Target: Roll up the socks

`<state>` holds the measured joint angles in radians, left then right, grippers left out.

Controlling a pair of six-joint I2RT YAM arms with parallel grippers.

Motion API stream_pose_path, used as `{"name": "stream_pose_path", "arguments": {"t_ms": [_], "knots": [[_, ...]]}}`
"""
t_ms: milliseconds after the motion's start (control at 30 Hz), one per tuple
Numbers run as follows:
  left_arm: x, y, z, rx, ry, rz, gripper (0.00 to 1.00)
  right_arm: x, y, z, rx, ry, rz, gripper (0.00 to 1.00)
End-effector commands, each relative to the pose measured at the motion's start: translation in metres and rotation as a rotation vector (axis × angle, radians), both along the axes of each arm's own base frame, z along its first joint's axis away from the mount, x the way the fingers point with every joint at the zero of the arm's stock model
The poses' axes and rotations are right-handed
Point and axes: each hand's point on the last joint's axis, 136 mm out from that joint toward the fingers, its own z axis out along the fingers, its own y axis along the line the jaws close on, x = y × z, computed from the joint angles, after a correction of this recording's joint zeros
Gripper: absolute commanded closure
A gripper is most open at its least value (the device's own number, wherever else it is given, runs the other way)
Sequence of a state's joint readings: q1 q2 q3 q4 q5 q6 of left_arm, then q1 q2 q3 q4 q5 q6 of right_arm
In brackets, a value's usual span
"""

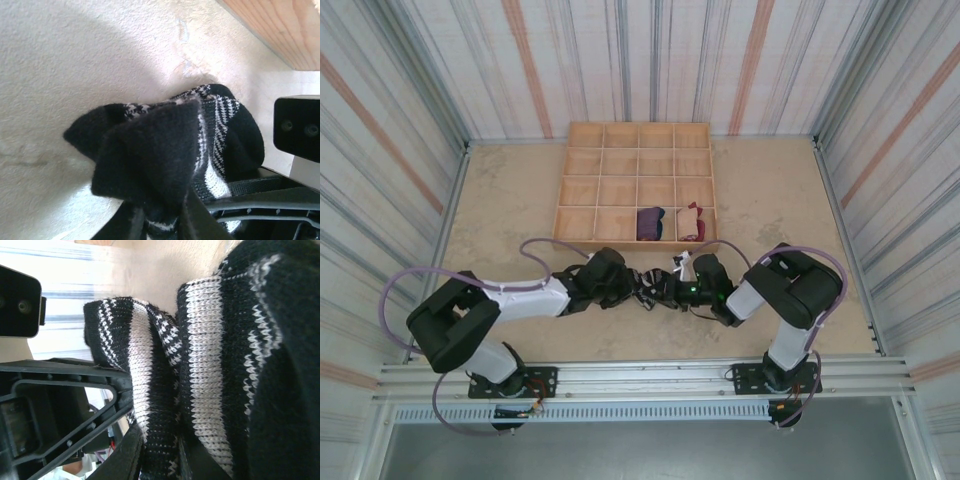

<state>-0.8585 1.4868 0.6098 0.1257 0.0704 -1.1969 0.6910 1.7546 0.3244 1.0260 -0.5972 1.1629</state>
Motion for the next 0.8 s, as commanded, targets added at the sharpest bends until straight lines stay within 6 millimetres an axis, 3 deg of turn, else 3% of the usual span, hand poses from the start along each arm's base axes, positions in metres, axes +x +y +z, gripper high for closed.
{"name": "stream_pose_path", "arguments": {"t_ms": [0, 167, 333, 467, 767], "knots": [[0.005, 0.033, -0.021, 0.145, 0.037, 0.074, 0.95, -0.019, -0.018, -0.028, -0.145, 0.076, 0.035, 0.78], [-0.001, 0.044, -0.019, 0.189, 0.110, 0.011, 1.00, -0.017, -0.033, -0.007, -0.361, -0.072, 0.058, 0.44], [-0.013, 0.047, -0.016, 0.193, 0.195, -0.065, 1.00, -0.017, -0.036, 0.022, -0.614, -0.328, 0.100, 0.28], [-0.023, 0.044, -0.010, 0.202, 0.254, -0.124, 1.00, -0.020, -0.014, 0.035, -0.765, -0.592, 0.179, 0.24], [-0.032, 0.039, -0.003, 0.190, 0.296, -0.186, 1.00, -0.008, 0.022, 0.034, -0.951, -0.925, 0.222, 0.27]]}}
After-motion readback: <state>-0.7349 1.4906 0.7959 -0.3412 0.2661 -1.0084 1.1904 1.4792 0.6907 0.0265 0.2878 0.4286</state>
